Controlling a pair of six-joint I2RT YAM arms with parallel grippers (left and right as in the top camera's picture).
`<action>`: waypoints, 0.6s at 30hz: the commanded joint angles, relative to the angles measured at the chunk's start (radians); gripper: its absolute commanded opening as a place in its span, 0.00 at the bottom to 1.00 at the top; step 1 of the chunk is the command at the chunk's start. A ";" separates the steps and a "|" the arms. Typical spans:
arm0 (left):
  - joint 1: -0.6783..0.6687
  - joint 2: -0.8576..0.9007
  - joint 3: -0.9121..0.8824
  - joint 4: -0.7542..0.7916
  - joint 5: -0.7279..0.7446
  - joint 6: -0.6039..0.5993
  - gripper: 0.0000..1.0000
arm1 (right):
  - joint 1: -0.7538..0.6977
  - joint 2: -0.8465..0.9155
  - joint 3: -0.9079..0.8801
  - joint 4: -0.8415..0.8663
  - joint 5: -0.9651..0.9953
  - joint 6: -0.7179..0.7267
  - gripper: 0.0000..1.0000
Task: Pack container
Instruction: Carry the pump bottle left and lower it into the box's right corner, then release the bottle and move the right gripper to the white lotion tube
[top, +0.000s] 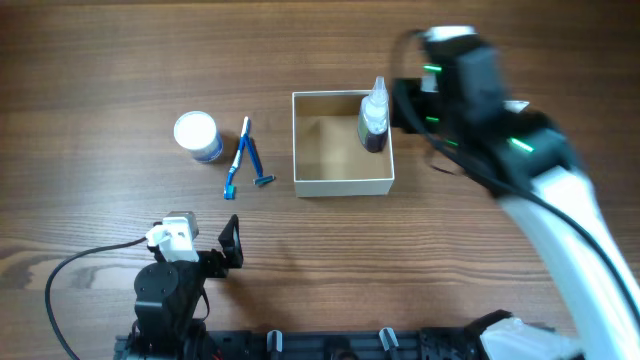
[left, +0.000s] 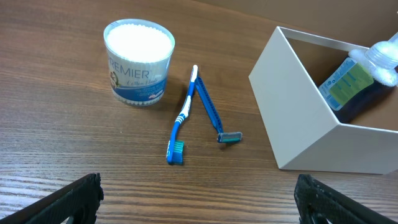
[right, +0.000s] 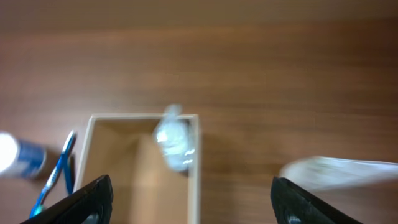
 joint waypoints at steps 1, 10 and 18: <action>0.008 -0.010 -0.003 0.004 0.016 0.017 1.00 | -0.134 -0.043 0.005 -0.072 0.058 -0.021 0.82; 0.008 -0.010 -0.003 0.004 0.016 0.017 1.00 | -0.311 0.116 0.002 -0.209 0.024 0.391 0.86; 0.008 -0.010 -0.003 0.004 0.016 0.017 1.00 | -0.319 0.167 0.002 -0.171 0.029 0.620 0.93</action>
